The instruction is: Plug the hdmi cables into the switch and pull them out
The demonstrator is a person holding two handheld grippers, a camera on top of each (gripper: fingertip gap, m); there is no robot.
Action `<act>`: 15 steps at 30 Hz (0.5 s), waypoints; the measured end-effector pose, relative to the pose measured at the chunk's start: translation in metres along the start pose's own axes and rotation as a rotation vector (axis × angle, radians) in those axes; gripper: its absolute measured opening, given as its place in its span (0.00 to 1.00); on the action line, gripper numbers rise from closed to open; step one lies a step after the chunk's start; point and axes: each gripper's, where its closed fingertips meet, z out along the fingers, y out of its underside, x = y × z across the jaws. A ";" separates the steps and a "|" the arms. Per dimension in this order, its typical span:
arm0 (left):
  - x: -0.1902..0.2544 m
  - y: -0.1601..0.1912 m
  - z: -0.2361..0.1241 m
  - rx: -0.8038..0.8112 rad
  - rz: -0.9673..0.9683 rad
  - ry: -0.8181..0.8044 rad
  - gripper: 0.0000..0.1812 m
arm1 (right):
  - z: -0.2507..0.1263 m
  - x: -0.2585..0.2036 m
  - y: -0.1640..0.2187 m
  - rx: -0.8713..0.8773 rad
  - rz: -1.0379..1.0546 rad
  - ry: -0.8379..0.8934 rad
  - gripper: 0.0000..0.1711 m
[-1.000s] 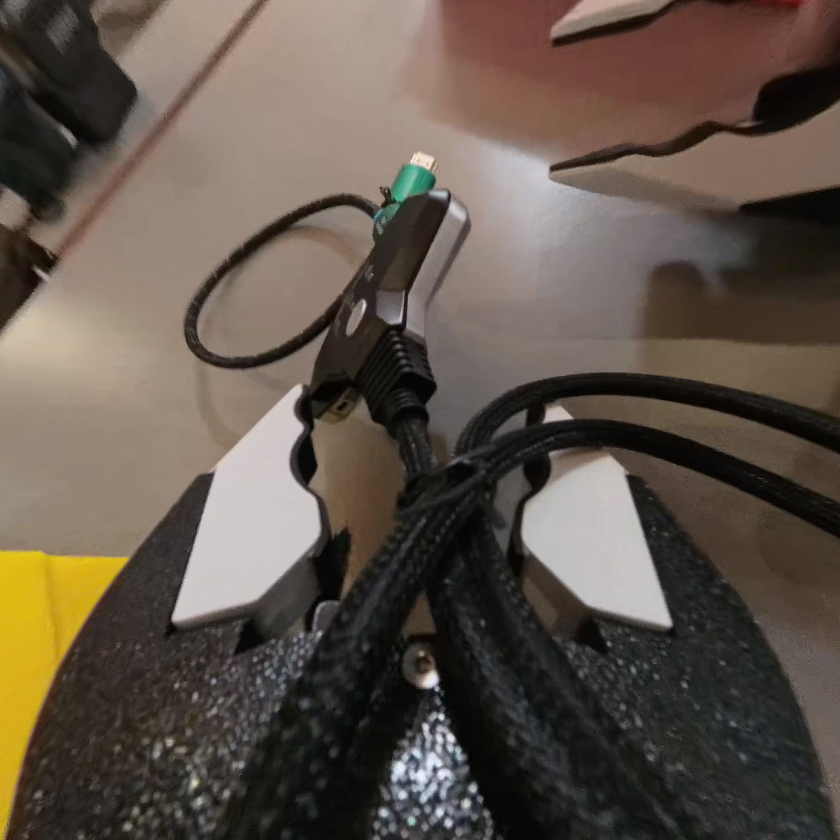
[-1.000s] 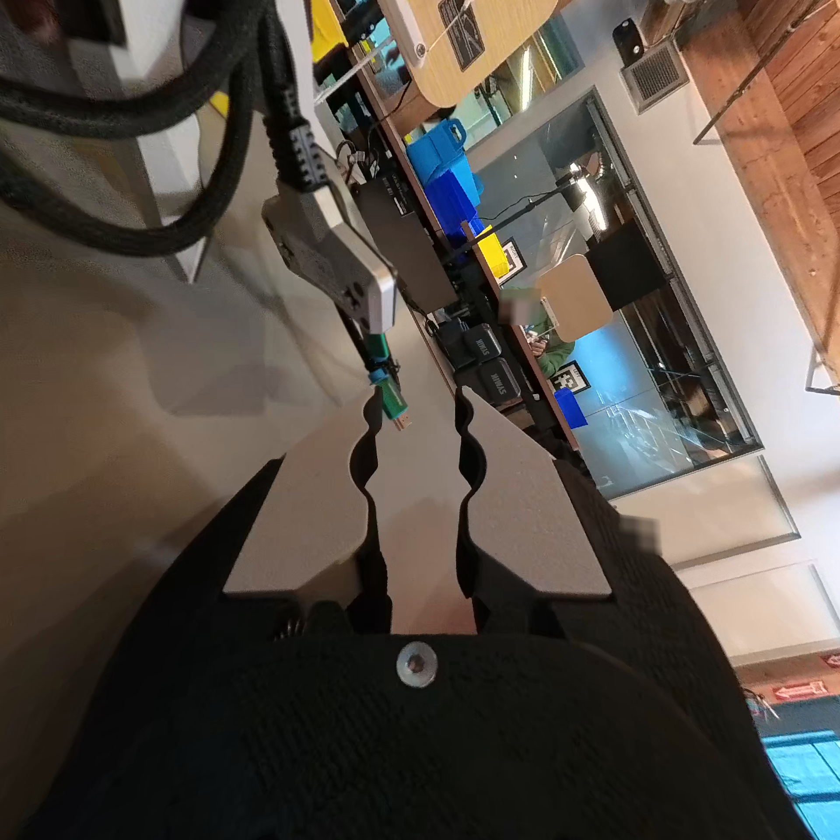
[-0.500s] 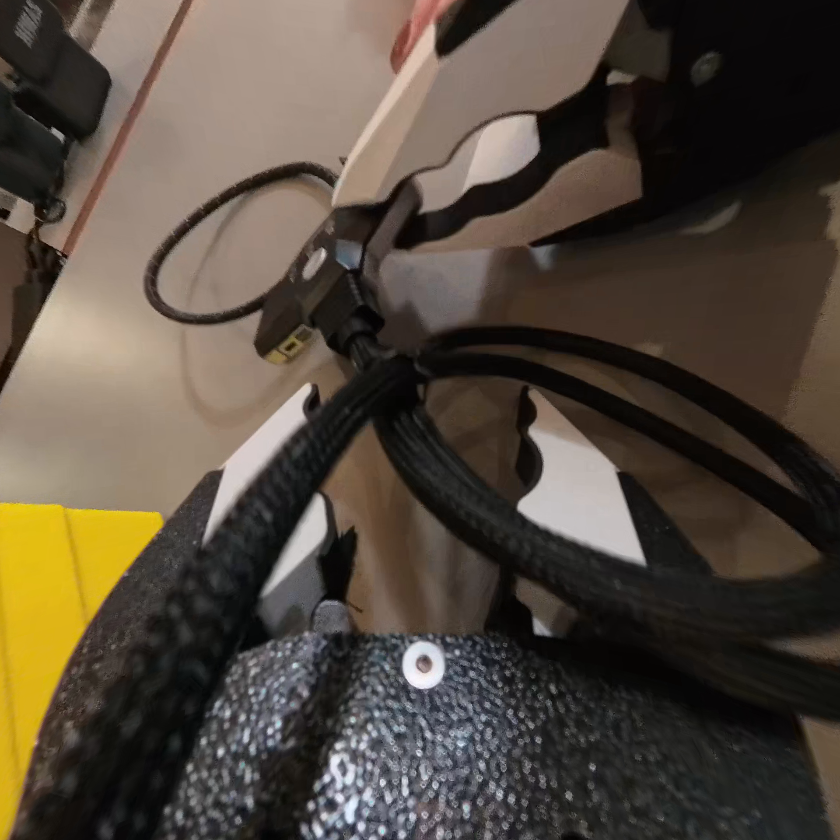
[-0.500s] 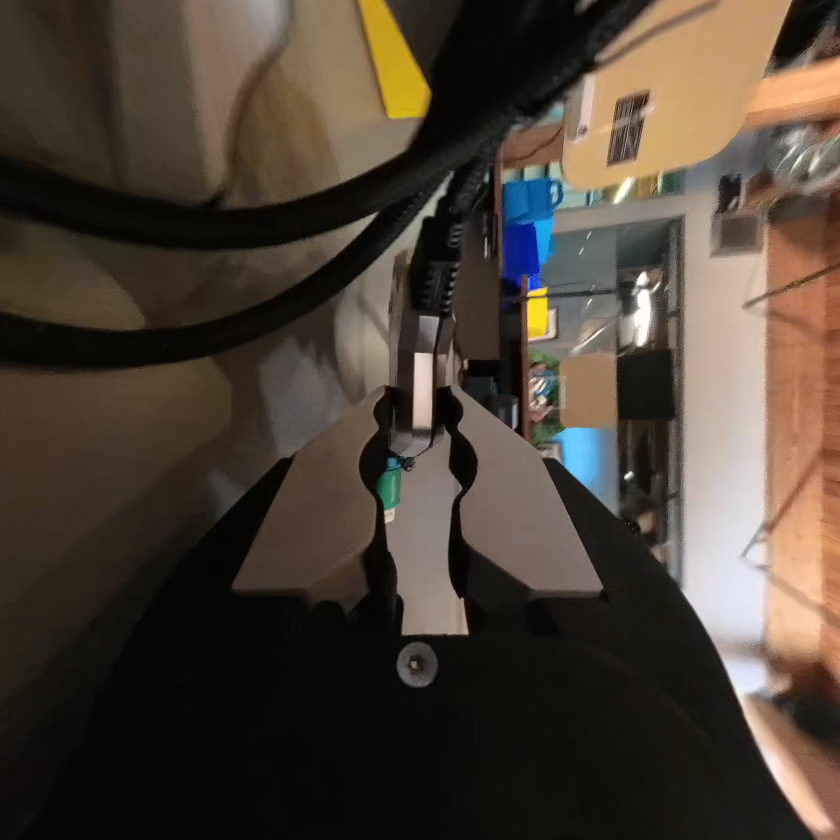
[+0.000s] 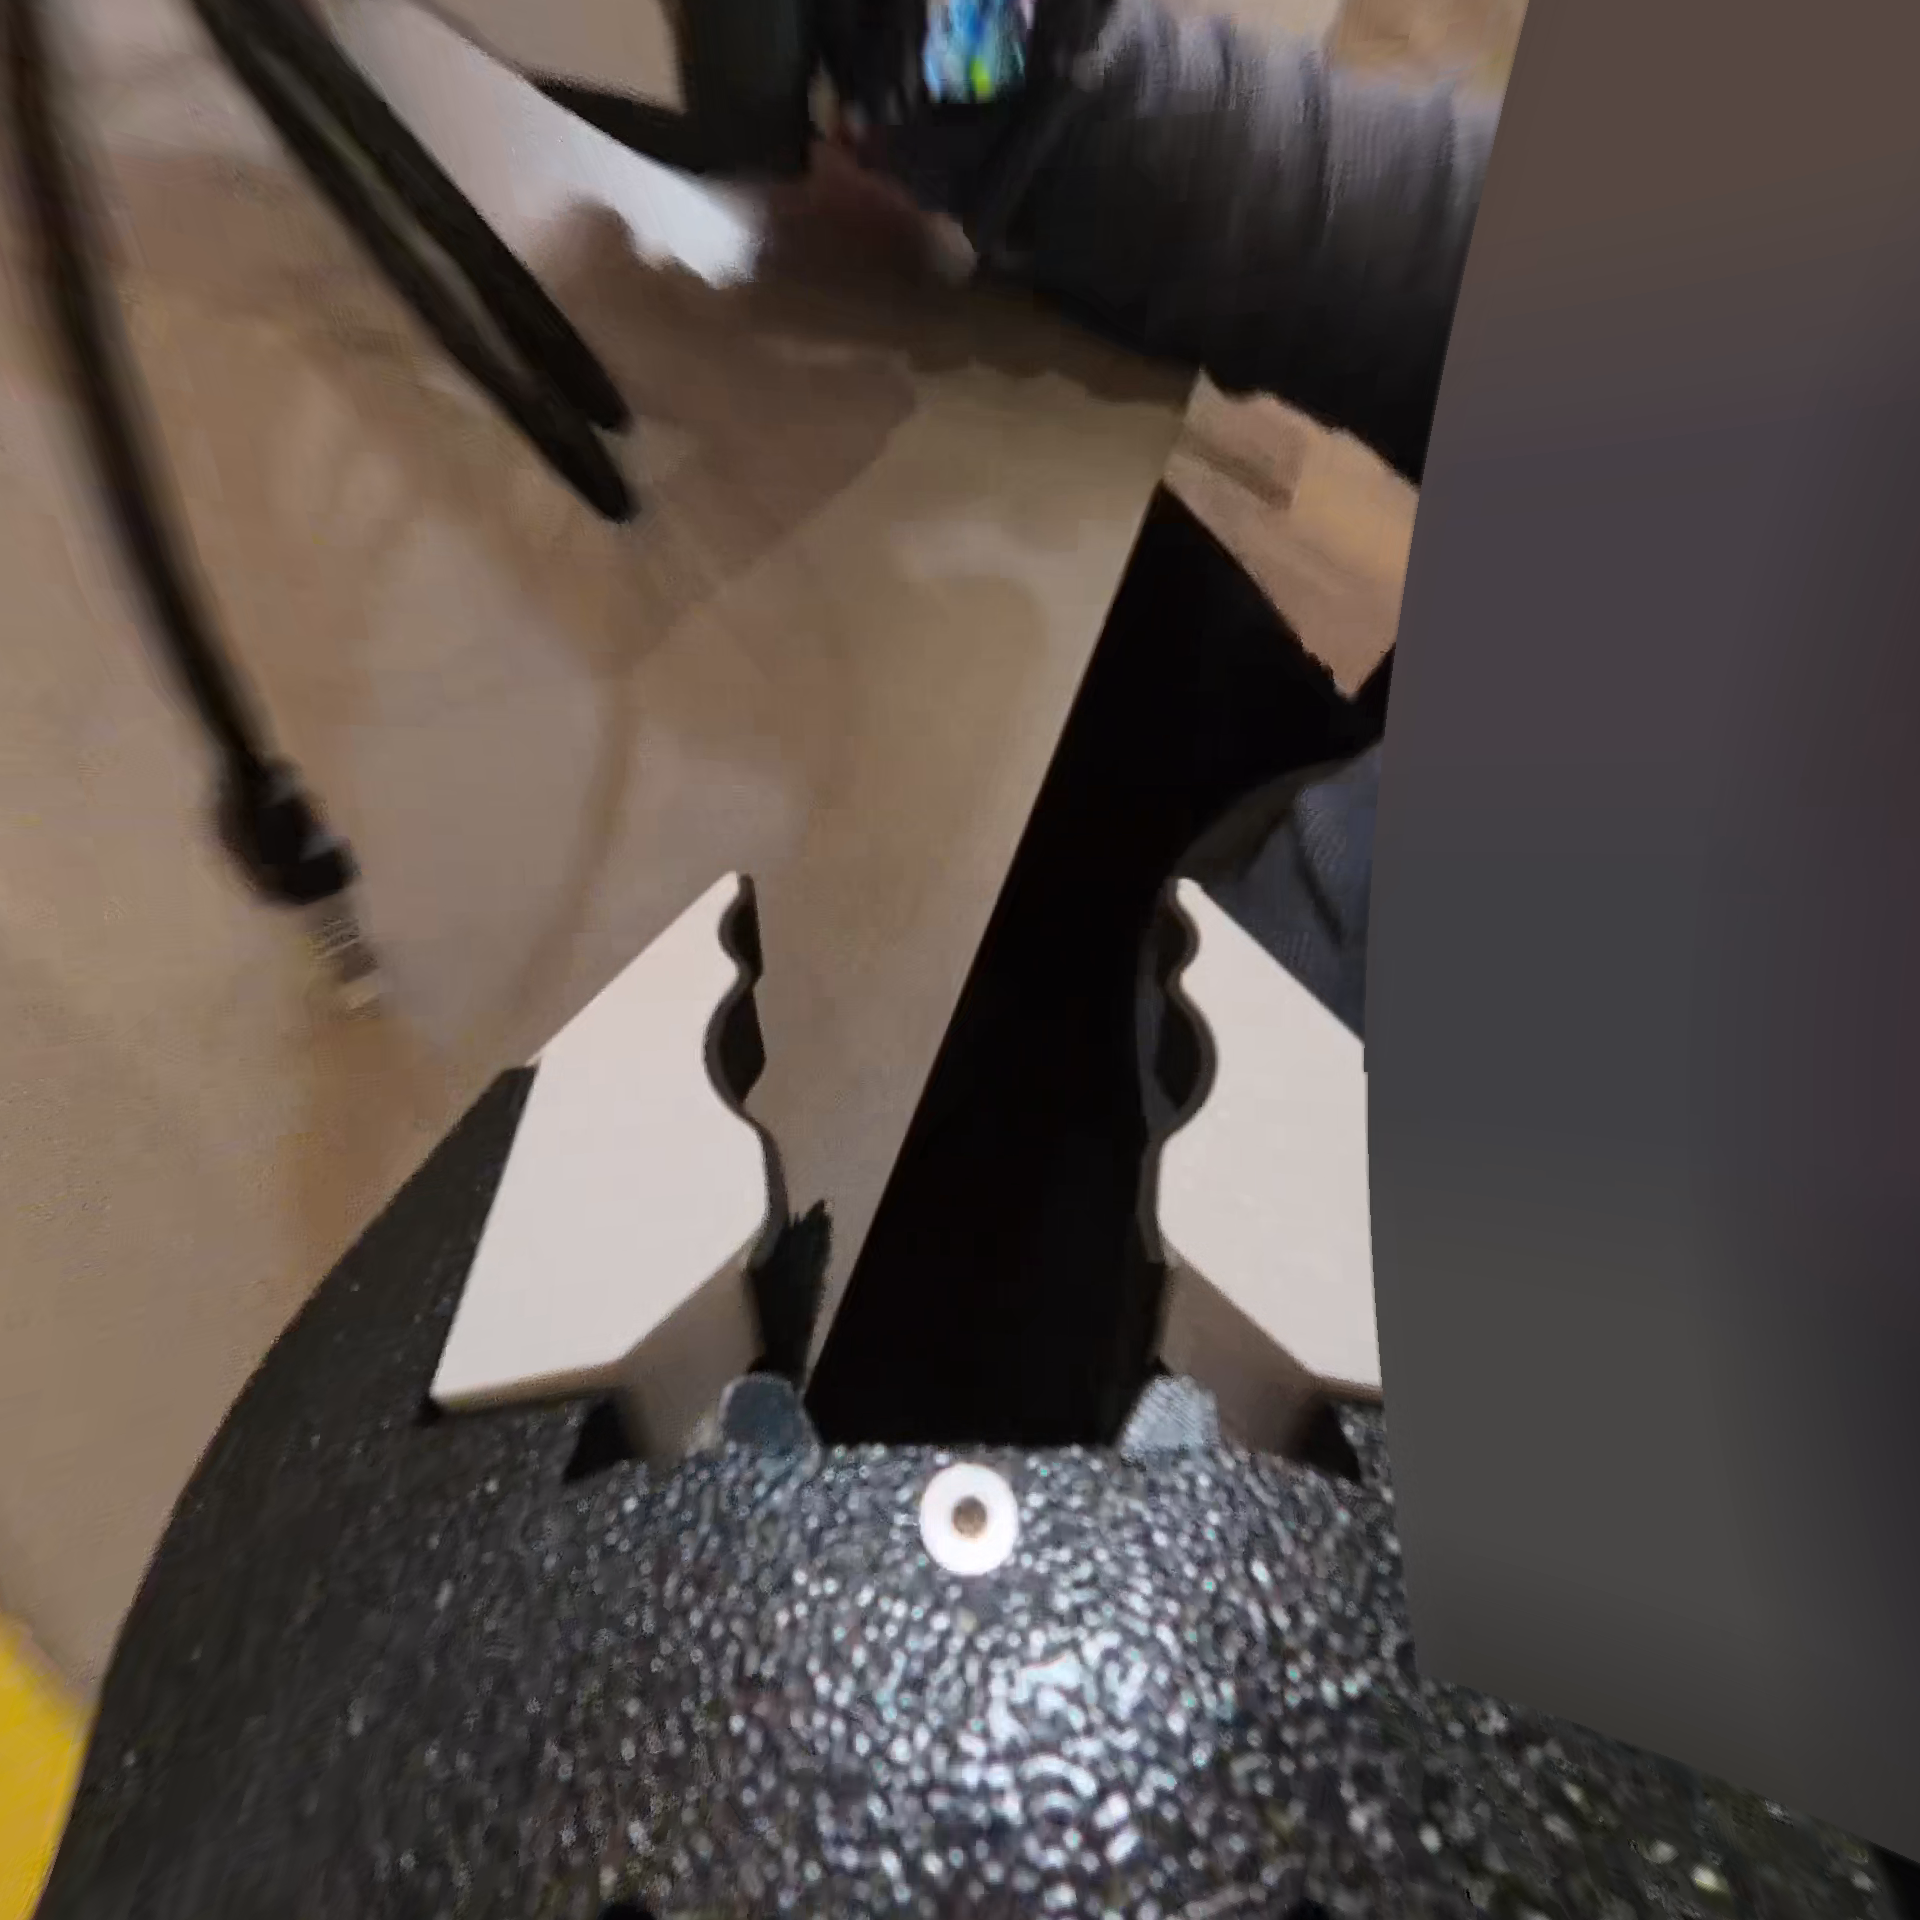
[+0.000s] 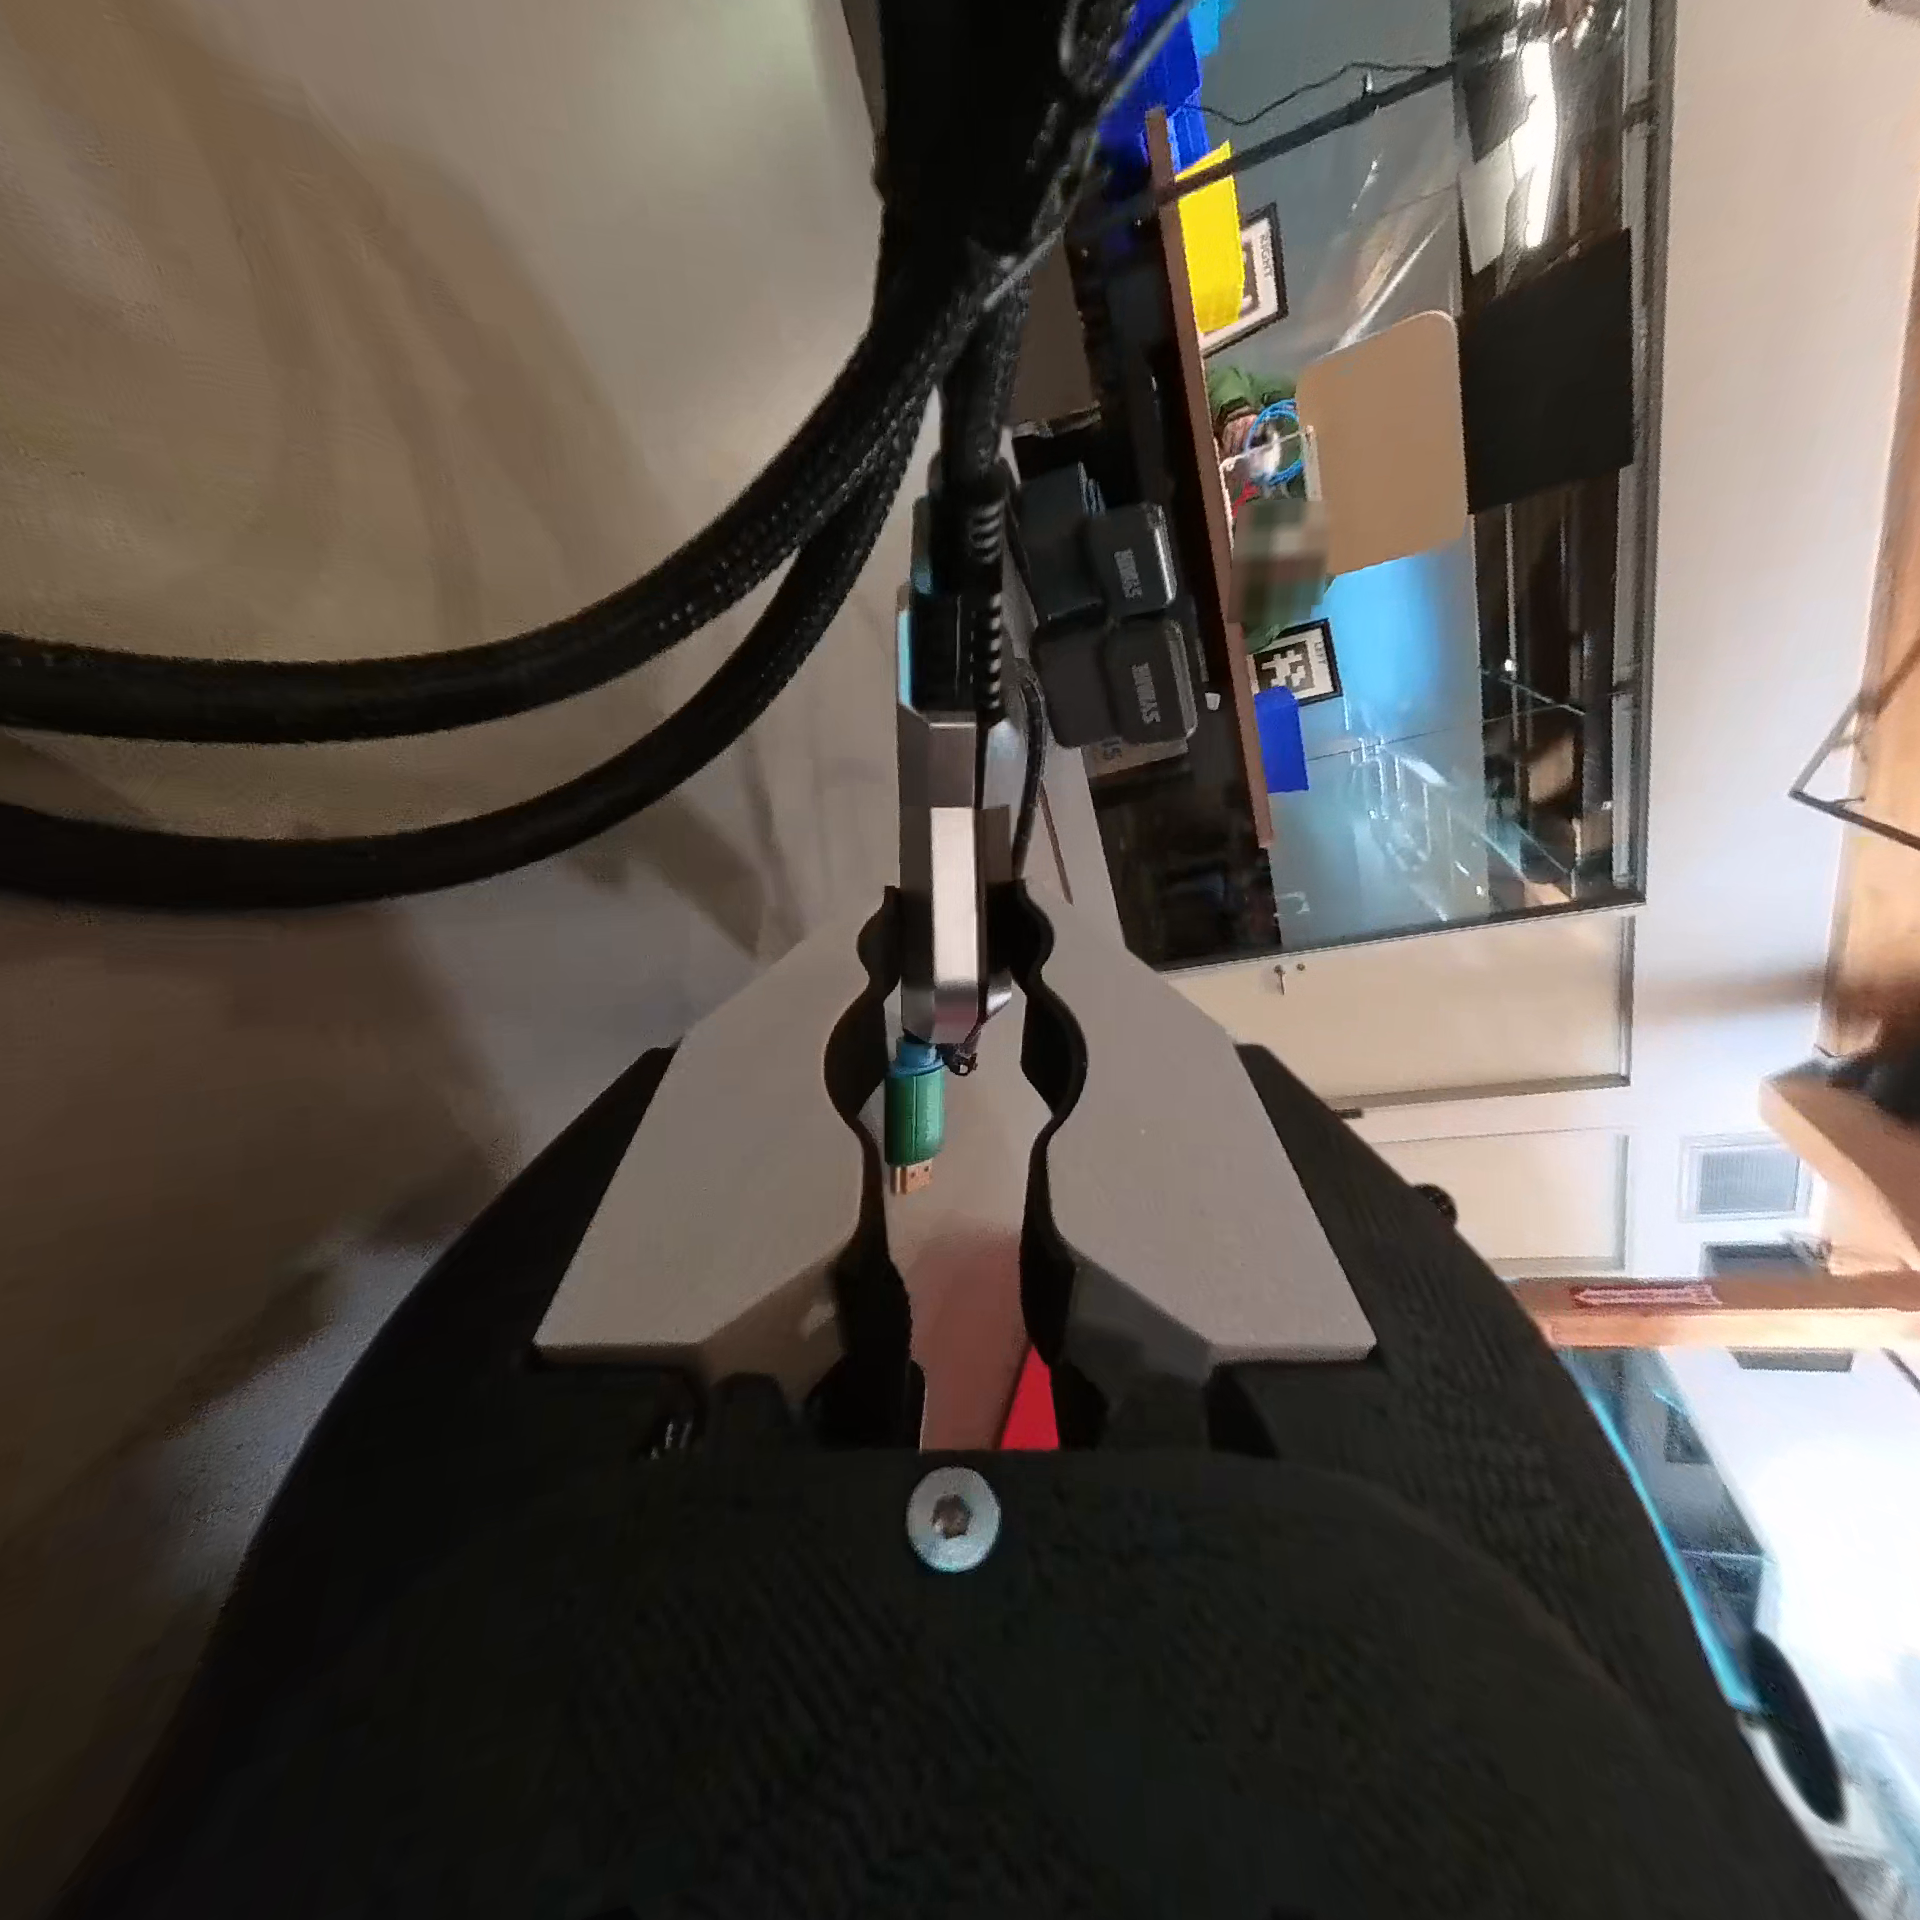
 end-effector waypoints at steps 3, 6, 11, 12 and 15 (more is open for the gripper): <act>-0.033 -0.006 -0.068 0.132 -0.047 -0.265 0.41 | 0.000 -0.002 0.002 -0.002 -0.004 -0.005 0.11; -0.088 0.010 -0.154 0.233 -0.238 -0.697 0.36 | 0.001 -0.006 0.002 -0.003 -0.020 -0.006 0.11; -0.151 0.089 -0.250 0.204 -0.600 -1.190 0.42 | 0.000 -0.011 0.001 0.004 -0.020 -0.019 0.11; -0.159 0.099 -0.247 0.202 -0.665 -1.163 0.43 | 0.000 -0.012 0.001 0.005 -0.026 -0.020 0.10; -0.180 0.115 -0.231 0.231 -0.792 -1.066 0.42 | -0.002 -0.015 0.000 0.007 -0.047 -0.023 0.10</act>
